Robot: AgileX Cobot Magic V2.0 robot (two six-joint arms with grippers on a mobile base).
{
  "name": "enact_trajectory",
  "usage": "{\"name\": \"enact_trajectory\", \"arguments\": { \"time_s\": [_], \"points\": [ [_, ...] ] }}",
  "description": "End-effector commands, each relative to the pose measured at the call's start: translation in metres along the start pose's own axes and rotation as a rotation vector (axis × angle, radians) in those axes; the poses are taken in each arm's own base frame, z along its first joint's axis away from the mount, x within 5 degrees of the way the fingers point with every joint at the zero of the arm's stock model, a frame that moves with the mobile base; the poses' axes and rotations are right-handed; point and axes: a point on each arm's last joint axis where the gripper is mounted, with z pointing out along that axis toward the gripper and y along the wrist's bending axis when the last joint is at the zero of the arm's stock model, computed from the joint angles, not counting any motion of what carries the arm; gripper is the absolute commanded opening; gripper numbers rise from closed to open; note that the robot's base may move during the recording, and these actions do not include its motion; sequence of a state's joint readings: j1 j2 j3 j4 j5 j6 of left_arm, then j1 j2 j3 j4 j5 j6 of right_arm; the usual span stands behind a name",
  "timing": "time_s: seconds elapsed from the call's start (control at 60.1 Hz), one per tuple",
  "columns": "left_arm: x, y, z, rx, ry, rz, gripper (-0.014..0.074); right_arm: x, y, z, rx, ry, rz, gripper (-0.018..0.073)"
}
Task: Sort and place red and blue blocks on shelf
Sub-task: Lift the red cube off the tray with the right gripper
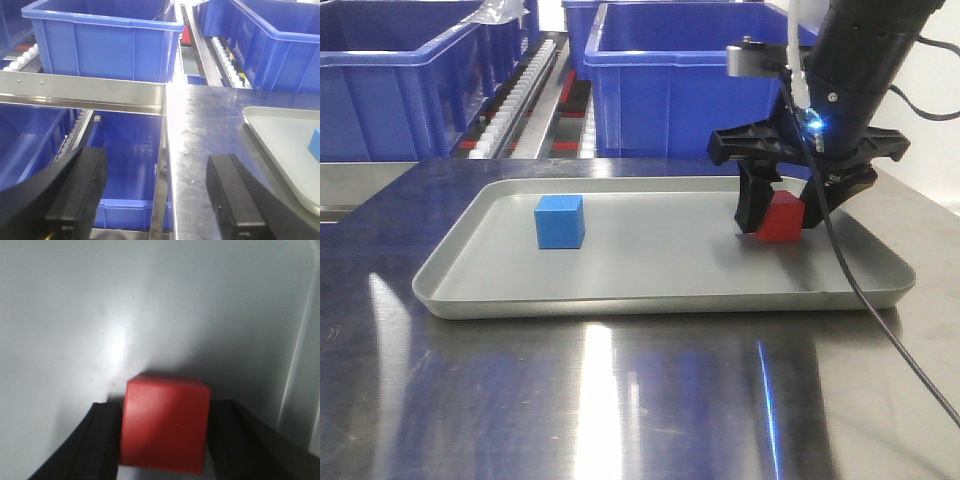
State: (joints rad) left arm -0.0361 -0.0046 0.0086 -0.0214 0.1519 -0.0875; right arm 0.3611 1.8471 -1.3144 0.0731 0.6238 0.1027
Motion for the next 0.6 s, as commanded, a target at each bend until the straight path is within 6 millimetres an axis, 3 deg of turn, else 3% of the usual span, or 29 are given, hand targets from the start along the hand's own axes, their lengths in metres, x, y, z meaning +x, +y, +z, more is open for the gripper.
{"name": "enact_trajectory", "arguments": {
  "time_s": [0.0, 0.133, 0.249, 0.382, 0.582],
  "points": [
    [0.005, 0.001, 0.001, 0.007, -0.055, -0.009, 0.0085, -0.019, 0.002, -0.027, -0.011, -0.140, -0.006, 0.0441],
    [0.005, 0.001, 0.001, 0.007, -0.055, -0.009, 0.0085, -0.019, 0.002, -0.027, -0.012, -0.142, -0.006, 0.0286],
    [0.005, 0.001, 0.001, 0.007, -0.055, -0.009, 0.0085, -0.019, 0.002, -0.028, -0.012, -0.146, -0.007, 0.0052],
    [0.005, 0.001, 0.001, 0.007, -0.055, -0.009, 0.0085, -0.023, 0.003, -0.041, -0.018, -0.189, -0.008, 0.0060],
    [0.005, 0.001, 0.001, 0.007, -0.055, -0.009, 0.0085, -0.030, 0.006, -0.099, -0.043, -0.358, -0.013, 0.0059]
  ]
}}
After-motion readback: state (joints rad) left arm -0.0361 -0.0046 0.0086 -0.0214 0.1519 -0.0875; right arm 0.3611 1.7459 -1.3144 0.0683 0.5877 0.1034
